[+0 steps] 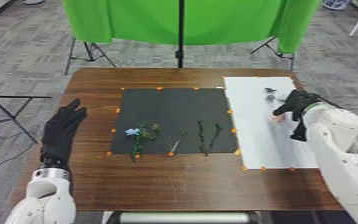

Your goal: Arrange flowers

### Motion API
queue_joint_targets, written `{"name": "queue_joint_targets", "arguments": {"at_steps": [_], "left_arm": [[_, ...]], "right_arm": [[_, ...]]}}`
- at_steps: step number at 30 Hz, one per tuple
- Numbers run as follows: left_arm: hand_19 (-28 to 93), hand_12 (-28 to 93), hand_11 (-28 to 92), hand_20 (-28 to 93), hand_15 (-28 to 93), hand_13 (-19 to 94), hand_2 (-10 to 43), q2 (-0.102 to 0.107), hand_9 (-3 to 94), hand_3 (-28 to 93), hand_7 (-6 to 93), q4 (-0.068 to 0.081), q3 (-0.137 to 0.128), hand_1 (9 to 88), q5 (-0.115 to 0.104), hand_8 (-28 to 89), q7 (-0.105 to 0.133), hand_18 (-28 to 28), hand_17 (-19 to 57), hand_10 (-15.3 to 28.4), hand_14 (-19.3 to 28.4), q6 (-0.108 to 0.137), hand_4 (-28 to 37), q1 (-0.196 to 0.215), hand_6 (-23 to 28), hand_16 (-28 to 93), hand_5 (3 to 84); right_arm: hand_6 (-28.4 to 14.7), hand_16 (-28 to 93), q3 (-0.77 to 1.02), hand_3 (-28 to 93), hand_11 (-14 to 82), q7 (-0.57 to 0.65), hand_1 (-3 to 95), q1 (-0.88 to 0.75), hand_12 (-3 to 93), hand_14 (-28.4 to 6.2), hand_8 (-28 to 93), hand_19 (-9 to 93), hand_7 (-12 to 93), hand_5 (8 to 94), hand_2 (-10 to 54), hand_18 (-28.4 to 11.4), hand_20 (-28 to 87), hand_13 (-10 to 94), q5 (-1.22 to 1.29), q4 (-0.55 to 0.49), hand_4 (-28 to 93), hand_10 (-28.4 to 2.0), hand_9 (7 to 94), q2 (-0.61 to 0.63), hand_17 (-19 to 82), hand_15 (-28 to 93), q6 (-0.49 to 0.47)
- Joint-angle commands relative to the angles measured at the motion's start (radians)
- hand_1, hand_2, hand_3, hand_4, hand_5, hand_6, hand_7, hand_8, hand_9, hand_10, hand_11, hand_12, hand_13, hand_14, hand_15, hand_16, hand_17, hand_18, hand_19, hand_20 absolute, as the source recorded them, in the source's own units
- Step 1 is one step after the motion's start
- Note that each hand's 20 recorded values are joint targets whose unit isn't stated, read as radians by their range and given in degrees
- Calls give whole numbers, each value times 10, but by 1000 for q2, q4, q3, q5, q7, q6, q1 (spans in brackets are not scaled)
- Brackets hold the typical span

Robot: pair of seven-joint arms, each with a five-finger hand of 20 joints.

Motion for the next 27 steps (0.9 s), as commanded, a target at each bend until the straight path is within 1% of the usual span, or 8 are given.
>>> {"name": "queue_joint_targets", "arguments": {"at_steps": [1, 8, 13, 17, 19, 23, 25, 27], "left_arm": [[13, 112, 141, 154, 79, 309, 0, -10, 426, 655, 86, 9, 8, 208, 4, -49, -4, 96, 42, 136, 152, -13, -256, 1, 46, 17, 436], [13, 112, 141, 154, 79, 309, 0, -12, 426, 654, 84, 10, 5, 211, 4, -49, -12, 96, 42, 137, 153, -15, -255, 2, 47, 17, 436], [13, 112, 141, 154, 79, 309, -2, -6, 427, 656, 85, 14, 1, 212, 2, -49, -13, 96, 42, 137, 153, -18, -252, -7, 47, 17, 436], [13, 112, 141, 154, 79, 308, -4, -7, 427, 653, 86, 12, -2, 219, 0, -49, -12, 96, 42, 137, 152, -21, -248, -3, 46, 17, 436], [13, 112, 141, 154, 79, 309, -5, -7, 426, 651, 85, 11, -4, 222, 2, -49, -9, 96, 42, 137, 152, -21, -246, 1, 47, 17, 436], [13, 113, 141, 154, 79, 309, -6, -2, 427, 653, 85, 6, -16, 223, -1, -49, -5, 96, 42, 137, 152, -11, -242, 9, 46, 17, 436], [13, 113, 141, 153, 79, 309, -7, 2, 427, 653, 86, 5, -21, 223, -12, -49, -4, 96, 42, 137, 152, -10, -240, 13, 46, 17, 437], [13, 113, 142, 153, 79, 309, -7, 5, 427, 653, 86, 1, -27, 224, -16, -49, -4, 96, 42, 137, 152, -8, -240, 18, 46, 17, 437]], "right_arm": [[3, 329, -15, 568, 171, -24, 333, -1, 193, -43, -78, 932, 121, 612, -95, -116, 393, 919, -29, 2, -114, -137, 827, -15, 620, 482, 38], [7, 332, -26, 571, 177, -36, 376, -27, 195, -35, -77, 932, 136, 622, -95, -116, 407, 923, -46, 34, -120, -131, 831, -42, 622, 490, 64], [10, 332, -45, 569, 204, -44, 451, -66, 203, -26, -49, 932, 175, 658, -95, -110, 454, 931, -35, 37, -142, -118, 849, -40, 629, 511, 153], [-5, 330, -68, 368, 180, -30, 636, -71, 326, -14, 155, 932, 222, 738, -95, -99, 497, 935, 6, 46, -85, -88, 894, -37, 646, 541, 255], [-6, 318, -71, 353, 185, -30, 699, -56, 362, -9, 177, 932, 259, 775, -95, -99, 513, 937, 3, 30, -91, -80, 922, -32, 658, 567, 259], [-10, 304, -105, 354, 194, -40, 718, 20, 359, -7, 169, 932, 262, 788, -95, -96, 519, 937, 4, -48, -110, -80, 929, -8, 667, 583, 330], [-10, 303, -142, 352, 196, -60, 722, 81, 360, -5, 171, 932, 262, 789, -95, -95, 520, 937, 1, -88, -112, -80, 929, 4, 669, 589, 350], [-10, 302, -220, 355, 196, -55, 721, 168, 360, -3, 172, 932, 261, 791, -95, -96, 523, 937, 55, -127, -109, -80, 930, 6, 669, 595, 337]]}}
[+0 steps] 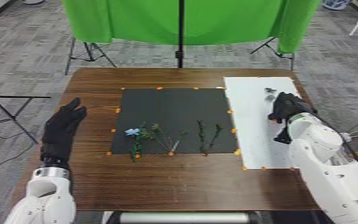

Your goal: Arrange flowers

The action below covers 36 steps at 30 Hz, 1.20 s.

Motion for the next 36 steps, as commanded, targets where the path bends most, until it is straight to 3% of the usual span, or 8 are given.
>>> {"name": "queue_joint_targets", "arguments": {"at_steps": [1, 5, 8, 16, 20, 25, 31, 36], "left_arm": [[13, 113, 142, 153, 79, 309, -8, 7, 427, 653, 86, -5, -24, 224, -13, -49, -4, 96, 42, 137, 152, 6, -240, 27, 46, 17, 436], [13, 112, 141, 154, 79, 309, -7, 4, 427, 652, 86, -8, -25, 224, -20, -49, -4, 96, 42, 137, 152, 9, -241, 33, 46, 17, 436], [13, 113, 142, 154, 79, 310, -8, 1, 428, 652, 85, 1, -8, 223, -16, -49, -4, 96, 42, 138, 152, 0, -240, 13, 47, 17, 436], [14, 112, 142, 154, 79, 309, -8, -9, 427, 652, 87, 30, 44, 222, -4, -50, -2, 97, 42, 137, 152, -16, -241, -41, 45, 17, 435], [15, 113, 142, 154, 79, 309, -9, -11, 427, 654, 87, 28, 48, 221, -6, -50, 2, 97, 41, 137, 152, -15, -242, -31, 46, 17, 435], [15, 113, 141, 153, 80, 310, -8, -11, 427, 653, 88, 27, 41, 217, -13, -50, 8, 97, 41, 137, 152, -3, -245, -22, 45, 17, 435], [14, 113, 142, 153, 79, 309, -5, -12, 427, 655, 88, 23, 44, 206, -30, -50, 49, 97, 42, 137, 152, 47, -253, -13, 45, 16, 435], [14, 115, 144, 154, 78, 306, -6, -6, 426, 662, 92, 24, 44, 201, -31, -50, 51, 96, 44, 137, 151, 44, -259, -16, 44, 16, 438]], "right_arm": [[-10, 300, -171, 356, 196, -32, 720, 258, 360, -3, 174, 932, 260, 792, -95, -96, 528, 937, 56, -166, -110, -80, 930, 25, 672, 597, 29], [-9, 296, -334, 361, 198, -84, 716, 415, 359, -1, 178, 932, 259, 792, -95, -95, 536, 937, 92, -137, -107, -80, 931, -80, 673, 602, -20], [-9, 295, -421, 366, 202, -109, 713, 475, 355, 0, 181, 932, 260, 792, -95, -92, 540, 937, 109, -68, -109, -80, 932, -193, 675, 604, -56], [-6, 295, -429, 381, 211, -88, 702, 396, 348, 2, 182, 932, 262, 790, -95, -91, 543, 937, 104, 61, -114, -81, 930, -422, 674, 605, -127], [-6, 294, -421, 388, 214, -73, 699, 357, 347, 2, 181, 932, 266, 788, -95, -89, 545, 937, 99, 114, -119, -80, 928, -491, 673, 606, -152], [-5, 297, -422, 397, 215, -108, 695, 339, 346, 2, 179, 932, 272, 781, -95, -90, 544, 937, 22, 175, -124, -78, 926, -563, 673, 603, -155], [-2, 303, -418, 418, 194, -135, 681, 345, 346, 2, 165, 932, 273, 773, -95, -92, 545, 937, -52, 227, -135, -74, 921, -620, 665, 595, -154], [0, 306, -416, 424, 188, -149, 677, 366, 346, 2, 159, 932, 278, 769, -95, -92, 546, 937, -76, 253, -142, -74, 921, -646, 663, 592, -118]]}}
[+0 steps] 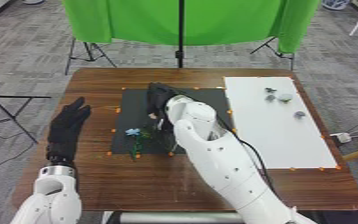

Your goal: Arrange flowers

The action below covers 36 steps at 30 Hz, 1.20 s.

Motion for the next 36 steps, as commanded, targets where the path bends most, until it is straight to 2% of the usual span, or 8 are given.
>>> {"name": "queue_joint_targets", "arguments": {"at_steps": [1, 8, 17, 20, 24, 27, 36], "left_arm": [[14, 115, 144, 154, 78, 306, -6, -3, 426, 662, 92, 0, 1, 200, -14, -51, 16, 96, 44, 137, 151, 24, -260, 13, 44, 16, 438], [14, 116, 146, 155, 79, 308, -6, 0, 426, 664, 92, 0, 6, 200, -9, -51, 15, 96, 44, 137, 151, 19, -261, 5, 45, 17, 438], [13, 115, 147, 155, 80, 310, -6, 6, 428, 664, 93, -6, -2, 201, -10, -51, 13, 96, 44, 136, 150, 22, -259, 8, 44, 17, 438], [13, 114, 147, 155, 80, 310, -6, 5, 427, 663, 92, -7, -2, 201, -6, -52, 12, 96, 44, 137, 151, 19, -259, 9, 44, 17, 437], [13, 114, 147, 155, 80, 310, -6, 2, 427, 663, 92, -10, -4, 201, -6, -51, 12, 96, 44, 137, 151, 14, -259, 14, 44, 17, 437], [12, 114, 146, 154, 80, 310, -6, 4, 428, 662, 91, -6, -3, 201, -7, -51, 11, 96, 44, 137, 152, 7, -259, 8, 44, 16, 437], [12, 115, 146, 154, 80, 309, -8, 0, 427, 662, 90, -7, -7, 200, -7, -51, 7, 97, 43, 137, 152, -1, -256, 12, 44, 17, 436]], "right_arm": [[-1, 307, -6, 426, 187, -32, 676, 35, 345, 1, 157, 932, 279, 769, -95, -92, 545, 937, -29, 19, -143, -74, 921, -61, 663, 592, 26], [1, 313, 2, 435, 171, -100, 668, 47, 337, -2, 145, 932, 275, 764, -95, -93, 547, 937, -160, 59, -145, -78, 918, -104, 658, 585, -10], [4, 328, 20, 447, 167, -313, 662, 70, 337, -2, 133, 932, 280, 761, -95, -96, 550, 937, -483, 105, -154, -79, 920, -143, 653, 576, -76], [4, 332, 19, 448, 169, -347, 661, 66, 339, -3, 130, 932, 281, 762, -95, -97, 550, 937, -536, 108, -157, -78, 918, -149, 651, 574, -80], [8, 335, 25, 451, 167, -368, 658, 50, 338, -3, 128, 932, 284, 762, -95, -97, 550, 937, -581, 112, -158, -75, 919, -158, 648, 572, -76], [11, 339, 29, 469, 167, -367, 638, 48, 339, -3, 116, 932, 278, 760, -95, -97, 550, 937, -589, 116, -154, -75, 914, -155, 648, 570, -84], [13, 347, 71, 479, 173, -381, 609, 42, 326, -7, 99, 932, 254, 749, -95, -103, 548, 932, -673, 143, -160, -78, 901, -164, 641, 566, -78]]}}
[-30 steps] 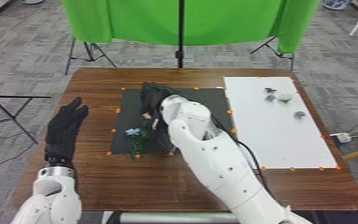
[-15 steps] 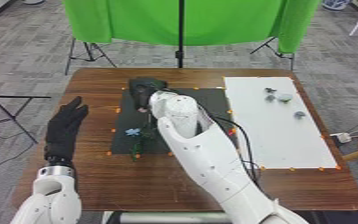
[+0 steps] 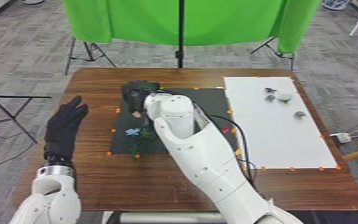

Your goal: Arrange flowers

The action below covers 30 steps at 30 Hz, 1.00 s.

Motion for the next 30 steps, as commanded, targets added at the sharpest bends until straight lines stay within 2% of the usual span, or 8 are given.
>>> {"name": "queue_joint_targets", "arguments": {"at_steps": [1, 4, 10, 14, 22, 25, 27, 30], "left_arm": [[12, 115, 145, 154, 79, 309, -8, -7, 427, 662, 90, -1, -5, 201, -1, -51, -8, 97, 43, 137, 152, -13, -257, 10, 44, 17, 436], [12, 114, 144, 154, 79, 308, -9, -7, 428, 663, 89, -1, -6, 200, 0, -51, -10, 97, 43, 137, 152, -15, -257, 10, 45, 17, 435], [12, 115, 144, 154, 79, 309, -9, -6, 427, 662, 89, -3, -12, 201, -2, -50, -12, 98, 42, 138, 152, -21, -256, 16, 44, 17, 435], [13, 115, 143, 154, 79, 309, -10, -5, 427, 662, 88, -2, -12, 201, 0, -49, -13, 98, 41, 137, 152, -25, -256, 15, 44, 17, 434], [14, 115, 142, 153, 79, 309, -9, -6, 427, 659, 87, -5, -14, 203, 2, -49, -21, 99, 40, 137, 153, -28, -254, 18, 43, 17, 432], [15, 116, 142, 153, 79, 309, -10, -11, 427, 659, 88, -6, -15, 202, 4, -49, -23, 100, 40, 137, 153, -31, -253, 18, 42, 17, 433], [15, 116, 142, 152, 79, 309, -11, -11, 427, 659, 88, -5, -15, 202, 7, -49, -25, 100, 40, 137, 153, -38, -253, 18, 41, 17, 432], [15, 116, 142, 152, 79, 309, -10, -8, 428, 658, 88, -10, -25, 202, 3, -49, -16, 100, 40, 137, 153, -36, -254, 27, 41, 17, 431]], "right_arm": [[13, 347, 32, 478, 173, -16, 610, -6, 325, -7, 100, 932, 254, 753, -95, -104, 549, 932, -179, 27, -161, -78, 901, -13, 640, 565, 2], [13, 347, 42, 478, 174, -26, 612, -7, 324, -7, 102, 932, 249, 756, -95, -105, 548, 932, -212, 32, -160, -79, 901, -9, 639, 565, 8], [11, 347, 60, 487, 183, -26, 589, -2, 318, -9, 88, 932, 226, 747, -95, -105, 548, 931, -220, 33, -155, -82, 897, -4, 638, 566, -41], [13, 350, 60, 463, 227, -31, 563, 6, 258, -11, 85, 932, 213, 722, -95, -106, 547, 924, -208, 30, -133, -90, 878, 4, 630, 566, -30], [17, 347, 39, 526, 243, -3, 484, 25, 228, -13, 58, 932, 203, 694, -95, -112, 546, 921, -157, 1, -146, -94, 870, 44, 628, 567, -28], [17, 346, -18, 536, 244, 75, 473, 63, 229, -15, 52, 932, 201, 690, -95, -113, 546, 919, 17, -76, -153, -96, 867, 134, 624, 567, -28], [17, 345, -58, 541, 242, 156, 467, 85, 228, -16, 50, 932, 198, 688, -95, -114, 544, 918, 192, -178, -155, -97, 863, 247, 620, 564, 16], [16, 343, -43, 550, 241, 251, 460, 88, 228, -17, 43, 932, 195, 686, -95, -114, 538, 917, 359, -345, -159, -98, 862, 418, 620, 562, 92]]}}
